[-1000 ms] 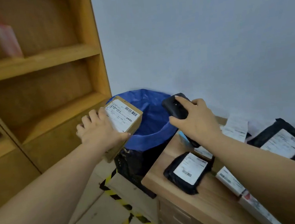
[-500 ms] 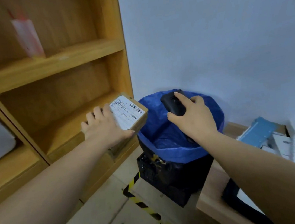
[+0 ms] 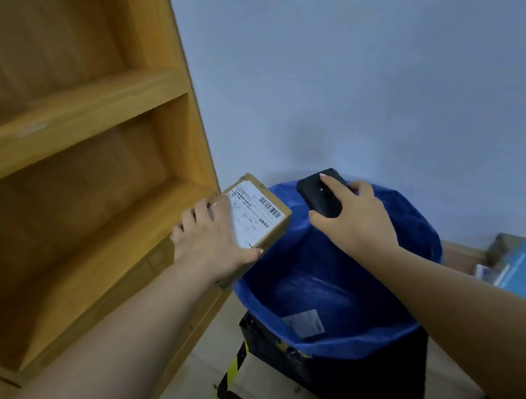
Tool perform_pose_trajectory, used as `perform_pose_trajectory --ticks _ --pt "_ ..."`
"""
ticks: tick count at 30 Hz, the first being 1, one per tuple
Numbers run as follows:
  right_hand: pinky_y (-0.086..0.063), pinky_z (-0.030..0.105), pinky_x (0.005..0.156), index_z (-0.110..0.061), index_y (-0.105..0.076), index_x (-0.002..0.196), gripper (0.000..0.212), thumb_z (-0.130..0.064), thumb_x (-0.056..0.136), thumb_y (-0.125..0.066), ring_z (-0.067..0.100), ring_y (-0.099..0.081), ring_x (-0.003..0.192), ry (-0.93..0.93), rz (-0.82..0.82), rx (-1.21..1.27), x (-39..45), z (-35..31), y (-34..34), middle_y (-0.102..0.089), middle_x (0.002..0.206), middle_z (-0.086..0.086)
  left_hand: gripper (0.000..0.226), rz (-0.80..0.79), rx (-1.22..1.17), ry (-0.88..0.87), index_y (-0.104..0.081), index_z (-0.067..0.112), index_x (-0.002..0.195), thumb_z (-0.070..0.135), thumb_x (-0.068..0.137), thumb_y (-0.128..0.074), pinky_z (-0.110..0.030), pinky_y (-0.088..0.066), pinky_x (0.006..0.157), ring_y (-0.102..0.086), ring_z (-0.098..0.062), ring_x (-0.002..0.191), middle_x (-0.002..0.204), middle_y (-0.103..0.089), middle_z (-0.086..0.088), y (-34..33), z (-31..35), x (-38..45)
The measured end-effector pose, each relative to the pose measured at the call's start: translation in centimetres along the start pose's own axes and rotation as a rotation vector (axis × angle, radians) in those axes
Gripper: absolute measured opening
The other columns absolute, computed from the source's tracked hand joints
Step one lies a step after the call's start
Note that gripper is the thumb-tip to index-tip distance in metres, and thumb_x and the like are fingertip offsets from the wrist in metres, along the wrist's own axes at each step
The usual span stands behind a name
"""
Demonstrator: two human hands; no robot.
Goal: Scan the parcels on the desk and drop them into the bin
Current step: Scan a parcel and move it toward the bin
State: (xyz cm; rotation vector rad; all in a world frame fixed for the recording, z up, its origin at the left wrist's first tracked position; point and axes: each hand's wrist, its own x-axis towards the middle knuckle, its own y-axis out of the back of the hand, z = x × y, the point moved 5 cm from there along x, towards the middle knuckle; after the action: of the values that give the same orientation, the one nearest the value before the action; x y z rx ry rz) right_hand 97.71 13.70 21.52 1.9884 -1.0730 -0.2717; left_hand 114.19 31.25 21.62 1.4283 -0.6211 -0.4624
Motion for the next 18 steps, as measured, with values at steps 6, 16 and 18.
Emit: perform_pose_trajectory --ticks 6,16,18 --pt "-0.050 0.046 0.097 -0.045 -0.038 0.148 0.069 -0.052 0.085 -0.064 0.028 -0.050 0.120 -0.130 0.037 -0.019 5.8 4.1 -2.5 -0.039 0.142 0.002 0.115 -0.082 0.020 -0.161 -0.006 0.032 0.150 0.087 0.062 -0.055 -0.049 -0.026 0.109 -0.024 -0.032 0.134 0.149 -0.020 -0.009 -4.3 3.4 8.2" --pt "-0.046 0.052 0.102 -0.049 -0.035 0.147 0.070 -0.060 0.083 -0.061 0.033 -0.049 0.126 -0.569 0.223 -0.094 10.1 13.6 -5.7 -0.035 0.148 0.004 0.117 -0.221 0.006 -0.577 -0.009 0.031 0.152 0.088 0.062 -0.054 -0.046 -0.031 0.105 -0.031 -0.030 0.127 0.142 -0.025 -0.005 -13.5 13.1 19.9" --pt "-0.046 0.052 0.102 -0.047 -0.036 0.147 0.069 -0.059 0.084 -0.062 0.035 -0.049 0.124 -0.645 0.243 -0.106 10.2 14.8 -7.2 -0.036 0.147 0.006 0.119 -0.252 0.024 -0.655 -0.008 0.029 0.152 0.089 0.061 -0.054 -0.047 -0.032 0.105 -0.031 -0.031 0.125 0.142 -0.024 -0.007 -15.9 14.2 21.1"
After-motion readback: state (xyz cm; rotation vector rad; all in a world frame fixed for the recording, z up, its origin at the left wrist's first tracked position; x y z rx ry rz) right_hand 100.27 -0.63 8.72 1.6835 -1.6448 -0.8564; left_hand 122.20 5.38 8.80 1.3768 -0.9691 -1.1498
